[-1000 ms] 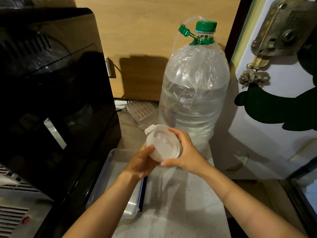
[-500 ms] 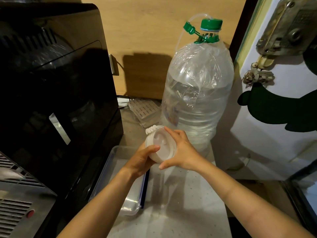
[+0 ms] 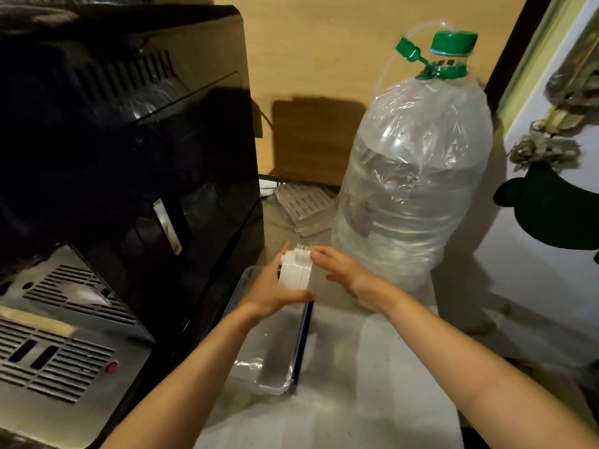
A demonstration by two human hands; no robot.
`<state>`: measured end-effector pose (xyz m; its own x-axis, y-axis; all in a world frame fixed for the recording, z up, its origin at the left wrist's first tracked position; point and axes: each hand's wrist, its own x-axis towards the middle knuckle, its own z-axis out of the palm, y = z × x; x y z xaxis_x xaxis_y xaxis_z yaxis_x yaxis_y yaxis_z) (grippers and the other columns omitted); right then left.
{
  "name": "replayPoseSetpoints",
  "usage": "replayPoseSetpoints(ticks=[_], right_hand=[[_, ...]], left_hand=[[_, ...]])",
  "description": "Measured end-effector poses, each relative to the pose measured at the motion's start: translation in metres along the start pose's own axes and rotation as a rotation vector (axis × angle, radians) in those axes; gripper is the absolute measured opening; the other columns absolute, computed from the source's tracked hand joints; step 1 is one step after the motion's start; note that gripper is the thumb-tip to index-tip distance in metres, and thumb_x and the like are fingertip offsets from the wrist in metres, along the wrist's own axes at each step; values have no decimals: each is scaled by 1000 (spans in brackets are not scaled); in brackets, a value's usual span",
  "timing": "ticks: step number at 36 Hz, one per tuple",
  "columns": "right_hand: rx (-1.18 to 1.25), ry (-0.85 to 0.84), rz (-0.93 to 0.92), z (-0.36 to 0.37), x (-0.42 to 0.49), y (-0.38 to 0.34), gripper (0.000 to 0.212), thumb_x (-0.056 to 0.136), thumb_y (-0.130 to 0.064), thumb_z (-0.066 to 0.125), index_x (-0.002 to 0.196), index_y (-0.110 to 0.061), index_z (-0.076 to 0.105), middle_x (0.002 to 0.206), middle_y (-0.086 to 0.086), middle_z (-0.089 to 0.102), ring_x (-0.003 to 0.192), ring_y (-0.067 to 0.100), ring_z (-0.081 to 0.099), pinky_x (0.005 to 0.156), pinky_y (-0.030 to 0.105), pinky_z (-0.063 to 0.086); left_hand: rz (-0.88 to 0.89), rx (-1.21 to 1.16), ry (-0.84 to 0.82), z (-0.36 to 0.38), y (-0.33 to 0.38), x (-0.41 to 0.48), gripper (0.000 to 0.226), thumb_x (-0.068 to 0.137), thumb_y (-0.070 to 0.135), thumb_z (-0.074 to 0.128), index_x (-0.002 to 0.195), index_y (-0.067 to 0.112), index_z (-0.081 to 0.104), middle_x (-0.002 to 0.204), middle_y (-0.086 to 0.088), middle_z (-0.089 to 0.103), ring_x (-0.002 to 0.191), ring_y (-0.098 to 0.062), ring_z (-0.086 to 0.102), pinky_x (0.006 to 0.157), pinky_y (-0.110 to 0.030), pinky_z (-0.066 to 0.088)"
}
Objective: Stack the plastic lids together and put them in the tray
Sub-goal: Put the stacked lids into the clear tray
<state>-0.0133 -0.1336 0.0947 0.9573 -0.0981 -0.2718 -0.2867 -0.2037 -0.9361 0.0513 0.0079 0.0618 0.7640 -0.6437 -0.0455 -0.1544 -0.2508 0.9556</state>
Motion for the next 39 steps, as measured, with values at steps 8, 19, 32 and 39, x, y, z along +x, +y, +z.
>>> replayPoseSetpoints(ticks=[8,19,32,39], right_hand=[[-100,-91,63,12,22,-6,41,93,-45,40,121,-21,57,109,-12,60,103,3,53,85,15,35],[-629,-124,195,45,67,9,43,84,-32,62,115,-2,58,114,14,61,88,18,50,63,23,37],[-1015,-348,263,76,83,30,40,95,-25,47,120,6,54,128,22,57,120,33,52,100,35,39],[-1147,-392,219,75,84,40,36,93,-20,53,123,-1,55,130,18,55,121,30,51,101,35,38]], left_hand=[[-66,655,146,-8,-24,-2,107,64,35,78,145,21,10,150,-5,29,134,-25,30,107,-39,34],[-174,968,82,-8,-55,-18,100,73,44,68,144,14,4,153,-10,14,140,-27,15,108,-35,29],[-245,1051,-23,-1,-88,-26,100,74,55,63,144,14,4,151,-13,16,134,-29,26,100,-41,39],[-225,1129,-67,-1,-94,-22,104,68,51,71,142,13,10,147,-12,24,131,-28,30,98,-39,40]])
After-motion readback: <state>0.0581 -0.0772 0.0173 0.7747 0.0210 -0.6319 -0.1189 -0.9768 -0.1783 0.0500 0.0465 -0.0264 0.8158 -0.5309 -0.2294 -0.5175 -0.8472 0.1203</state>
